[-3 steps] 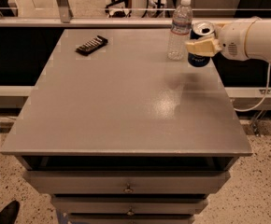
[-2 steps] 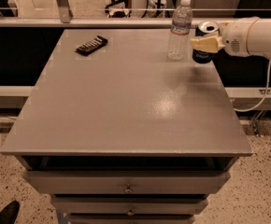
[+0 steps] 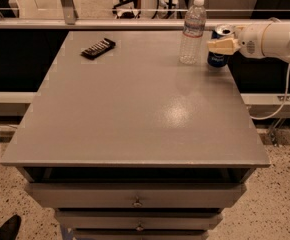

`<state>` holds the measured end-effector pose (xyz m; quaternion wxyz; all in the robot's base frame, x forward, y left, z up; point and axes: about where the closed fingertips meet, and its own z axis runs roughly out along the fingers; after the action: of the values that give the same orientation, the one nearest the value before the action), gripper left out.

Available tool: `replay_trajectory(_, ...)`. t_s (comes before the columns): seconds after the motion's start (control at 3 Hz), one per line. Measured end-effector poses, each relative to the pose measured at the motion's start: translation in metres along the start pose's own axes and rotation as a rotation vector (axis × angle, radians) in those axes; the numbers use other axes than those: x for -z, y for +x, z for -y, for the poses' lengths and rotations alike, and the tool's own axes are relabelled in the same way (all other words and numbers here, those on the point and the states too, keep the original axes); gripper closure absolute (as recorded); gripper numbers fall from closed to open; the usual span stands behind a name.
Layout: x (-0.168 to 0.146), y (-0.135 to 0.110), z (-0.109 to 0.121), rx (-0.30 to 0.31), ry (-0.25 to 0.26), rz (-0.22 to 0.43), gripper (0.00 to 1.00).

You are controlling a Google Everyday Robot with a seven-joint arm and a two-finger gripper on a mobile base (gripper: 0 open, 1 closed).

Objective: Move pepsi can near water bottle

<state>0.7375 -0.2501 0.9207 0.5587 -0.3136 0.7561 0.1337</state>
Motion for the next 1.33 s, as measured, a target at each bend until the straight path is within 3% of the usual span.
replay_trajectory(0.33,-0.006,0.005,0.005,-0.022,-0.02,0.01,1.0)
replay_trajectory(1.0,-0.017,0.005,0.003,-0.069,-0.084,0.031,0.53)
replay_trajectory(1.33,-0.024,0.008,-0.002,-0.094,-0.11,0.034,0.22)
